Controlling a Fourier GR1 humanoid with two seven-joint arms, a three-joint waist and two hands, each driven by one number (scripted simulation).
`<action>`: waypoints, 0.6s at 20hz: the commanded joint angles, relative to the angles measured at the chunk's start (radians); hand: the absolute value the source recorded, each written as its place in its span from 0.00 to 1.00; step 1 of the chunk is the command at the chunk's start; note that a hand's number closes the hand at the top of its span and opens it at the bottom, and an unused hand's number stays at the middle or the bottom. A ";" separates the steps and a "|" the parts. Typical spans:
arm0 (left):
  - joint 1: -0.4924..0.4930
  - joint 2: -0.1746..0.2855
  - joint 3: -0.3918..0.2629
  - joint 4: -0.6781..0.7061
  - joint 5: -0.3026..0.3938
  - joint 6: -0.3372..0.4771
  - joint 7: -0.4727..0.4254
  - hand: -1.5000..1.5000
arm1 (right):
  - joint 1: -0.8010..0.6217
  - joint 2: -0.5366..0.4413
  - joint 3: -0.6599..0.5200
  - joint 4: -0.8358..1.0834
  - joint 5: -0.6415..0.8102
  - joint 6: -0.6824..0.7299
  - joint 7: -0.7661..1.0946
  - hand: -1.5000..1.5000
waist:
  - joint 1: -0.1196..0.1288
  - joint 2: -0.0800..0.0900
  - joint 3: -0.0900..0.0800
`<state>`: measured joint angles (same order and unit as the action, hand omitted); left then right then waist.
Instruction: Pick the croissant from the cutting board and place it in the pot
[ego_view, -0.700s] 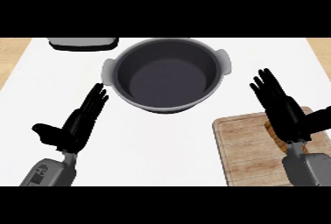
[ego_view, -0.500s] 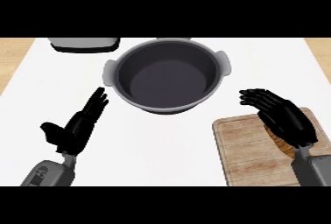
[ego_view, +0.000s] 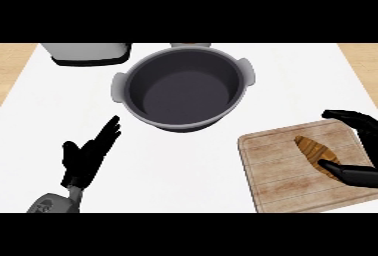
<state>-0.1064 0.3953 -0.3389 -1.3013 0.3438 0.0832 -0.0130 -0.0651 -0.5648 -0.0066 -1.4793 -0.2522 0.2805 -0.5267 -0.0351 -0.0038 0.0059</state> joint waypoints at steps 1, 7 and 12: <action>-0.011 0.003 -0.010 -0.015 -0.016 0.009 0.050 0.50 | 0.103 -0.064 -0.124 0.023 -0.064 0.145 -0.293 0.00 | 0.005 0.001 -0.002; 0.019 -0.044 -0.038 -0.019 -0.054 0.011 0.050 0.50 | 0.180 -0.265 -0.158 -0.048 -0.006 0.240 -0.108 0.00 | 0.023 0.000 -0.007; -0.024 -0.033 -0.003 -0.054 -0.050 -0.002 0.114 0.50 | 0.133 -0.300 -0.130 -0.104 -0.061 0.274 0.156 0.00 | 0.033 0.002 -0.007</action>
<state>-0.1286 0.3688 -0.3455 -1.3218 0.3045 0.0755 0.0635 0.0716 -0.8326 -0.1466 -1.5332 -0.2844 0.5102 -0.5078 -0.0079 -0.0020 -0.0007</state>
